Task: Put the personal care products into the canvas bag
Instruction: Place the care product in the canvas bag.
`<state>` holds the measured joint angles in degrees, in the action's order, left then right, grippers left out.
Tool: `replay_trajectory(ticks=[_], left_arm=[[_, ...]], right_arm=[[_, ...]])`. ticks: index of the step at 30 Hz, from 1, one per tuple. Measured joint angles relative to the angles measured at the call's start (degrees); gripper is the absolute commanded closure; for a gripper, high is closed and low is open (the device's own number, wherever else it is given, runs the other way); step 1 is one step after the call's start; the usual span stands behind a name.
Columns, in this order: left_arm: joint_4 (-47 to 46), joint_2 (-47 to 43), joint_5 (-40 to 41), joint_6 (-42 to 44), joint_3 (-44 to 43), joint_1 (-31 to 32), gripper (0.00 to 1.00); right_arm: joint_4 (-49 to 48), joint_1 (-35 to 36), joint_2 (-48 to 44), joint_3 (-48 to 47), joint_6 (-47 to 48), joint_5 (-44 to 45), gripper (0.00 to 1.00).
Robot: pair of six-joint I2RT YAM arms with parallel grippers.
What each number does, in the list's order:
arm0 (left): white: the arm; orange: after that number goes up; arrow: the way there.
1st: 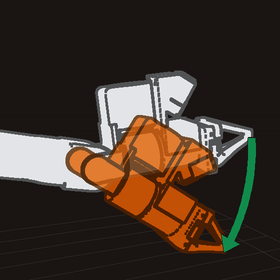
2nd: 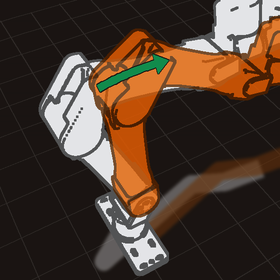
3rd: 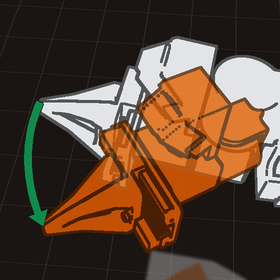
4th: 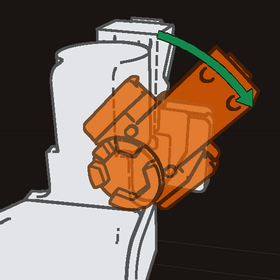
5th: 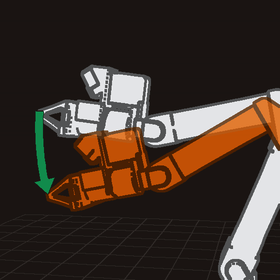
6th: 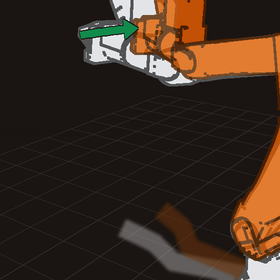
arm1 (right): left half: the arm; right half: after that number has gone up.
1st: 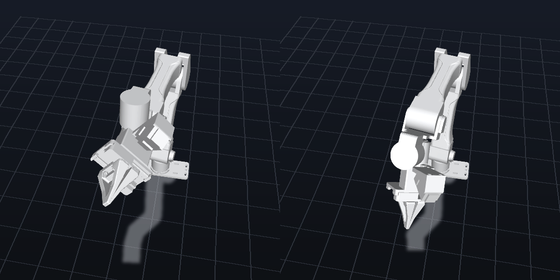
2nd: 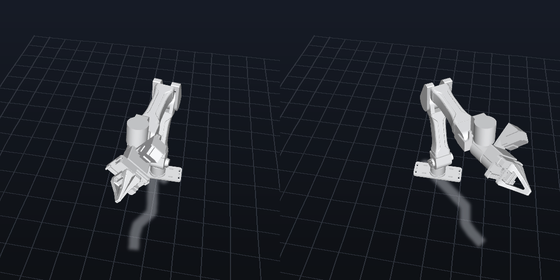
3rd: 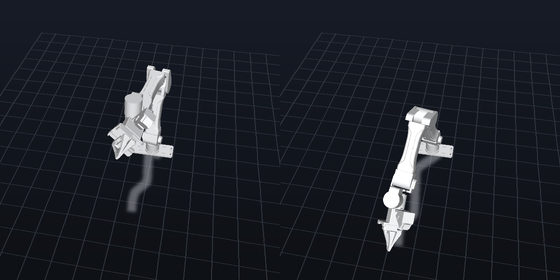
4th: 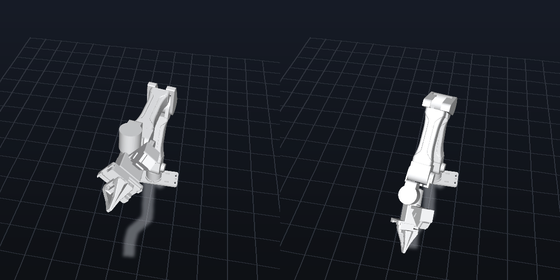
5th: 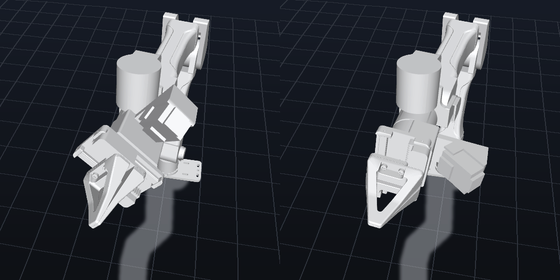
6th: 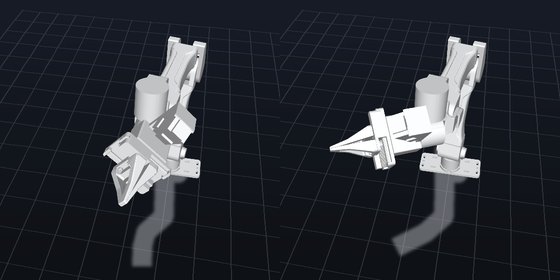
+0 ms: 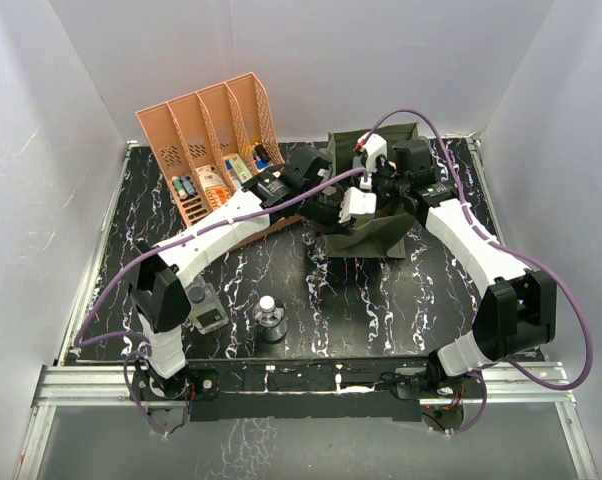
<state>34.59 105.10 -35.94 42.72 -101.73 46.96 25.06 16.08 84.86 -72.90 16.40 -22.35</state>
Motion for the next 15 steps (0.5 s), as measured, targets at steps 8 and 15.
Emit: replay_trajectory(ticks=[8,15], left_arm=[[-1.09,0.0,0.35,-1.44,-0.94,-0.46,1.0],[-1.01,0.0,0.33,-1.27,-0.94,-0.46,1.0]], right_arm=[[-6.88,-0.24,0.52,1.22,-3.63,-3.78,0.92],[-10.25,-0.46,0.92,2.51,-4.72,-4.5,0.92]])
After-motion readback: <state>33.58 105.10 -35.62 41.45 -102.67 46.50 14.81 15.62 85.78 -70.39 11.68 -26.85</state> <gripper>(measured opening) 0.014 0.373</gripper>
